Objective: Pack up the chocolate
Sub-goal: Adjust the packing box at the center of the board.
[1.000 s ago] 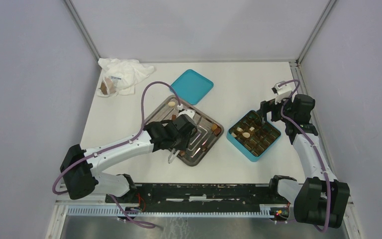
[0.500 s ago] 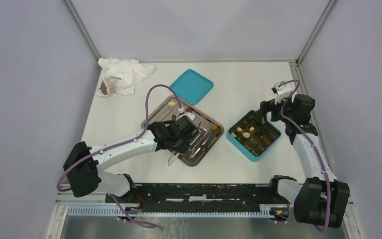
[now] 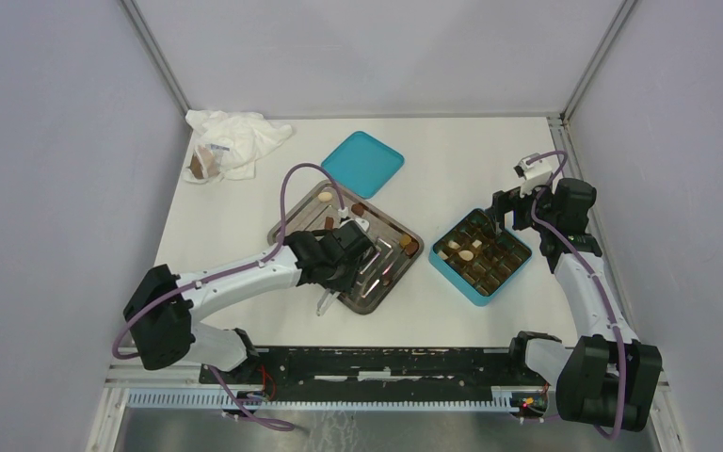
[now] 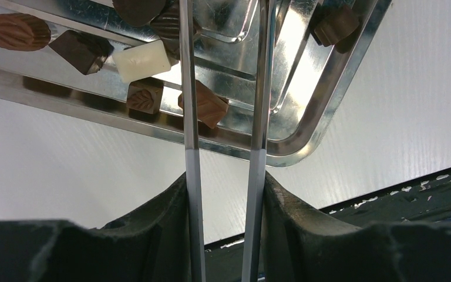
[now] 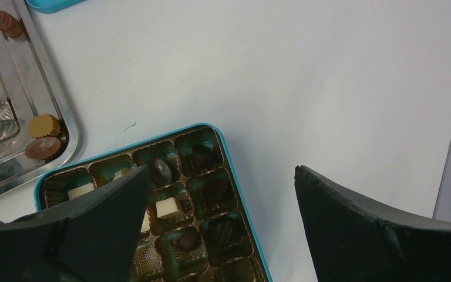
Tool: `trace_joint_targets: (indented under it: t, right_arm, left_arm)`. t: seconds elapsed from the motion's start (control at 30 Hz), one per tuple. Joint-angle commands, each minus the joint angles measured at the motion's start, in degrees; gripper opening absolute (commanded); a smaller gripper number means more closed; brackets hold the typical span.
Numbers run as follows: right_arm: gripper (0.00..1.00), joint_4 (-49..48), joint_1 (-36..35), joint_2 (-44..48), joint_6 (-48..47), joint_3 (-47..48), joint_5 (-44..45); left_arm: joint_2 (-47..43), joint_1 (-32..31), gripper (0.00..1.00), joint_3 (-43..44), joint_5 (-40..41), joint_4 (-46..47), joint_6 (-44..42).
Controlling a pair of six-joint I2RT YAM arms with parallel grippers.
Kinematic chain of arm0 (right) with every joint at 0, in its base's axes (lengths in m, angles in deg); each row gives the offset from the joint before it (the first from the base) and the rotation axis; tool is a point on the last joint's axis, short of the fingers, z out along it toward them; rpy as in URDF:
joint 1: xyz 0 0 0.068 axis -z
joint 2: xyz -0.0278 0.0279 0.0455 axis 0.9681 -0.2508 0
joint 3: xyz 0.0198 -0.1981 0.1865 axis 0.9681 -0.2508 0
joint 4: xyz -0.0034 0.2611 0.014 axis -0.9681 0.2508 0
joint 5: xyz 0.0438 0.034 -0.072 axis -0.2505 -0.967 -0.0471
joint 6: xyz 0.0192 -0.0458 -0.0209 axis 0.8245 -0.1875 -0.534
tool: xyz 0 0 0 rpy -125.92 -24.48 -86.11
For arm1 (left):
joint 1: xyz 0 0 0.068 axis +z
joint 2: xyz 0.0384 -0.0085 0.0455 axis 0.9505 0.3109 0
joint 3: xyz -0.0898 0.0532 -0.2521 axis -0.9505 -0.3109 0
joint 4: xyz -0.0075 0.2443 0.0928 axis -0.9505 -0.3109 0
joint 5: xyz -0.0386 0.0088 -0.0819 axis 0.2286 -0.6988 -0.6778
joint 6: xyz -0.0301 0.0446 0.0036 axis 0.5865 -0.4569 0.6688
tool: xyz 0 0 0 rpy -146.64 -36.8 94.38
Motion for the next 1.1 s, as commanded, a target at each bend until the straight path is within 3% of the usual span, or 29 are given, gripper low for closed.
trace_joint_targets:
  t: [0.0, 0.4, 0.53, 0.8, 1.07]
  right_arm:
    - [0.98, -1.0, 0.3, 0.2, -0.4, 0.5, -0.7]
    - [0.98, -0.9, 0.3, 0.1, -0.4, 0.6, -0.9]
    - [0.98, -0.9, 0.3, 0.1, -0.5, 0.6, -0.9]
    - [0.98, -0.8, 0.3, 0.0, -0.6, 0.7, -0.9]
    - [0.98, 0.1, 0.3, -0.1, -1.9, 1.1, -1.0]
  left_arm:
    - [0.3, 0.1, 0.47, -0.1, -0.7, 2.0, 2.2]
    - [3.1, 0.1, 0.41, 0.9, 0.3, 2.0, 1.4]
    - [4.0, 0.1, 0.34, 1.4, 0.7, 2.1, 0.9]
    - [2.4, 0.1, 0.04, 2.0, 1.7, 2.5, 0.0]
    - [-1.8, 0.1, 0.02, 0.5, 1.6, 3.7, -1.2]
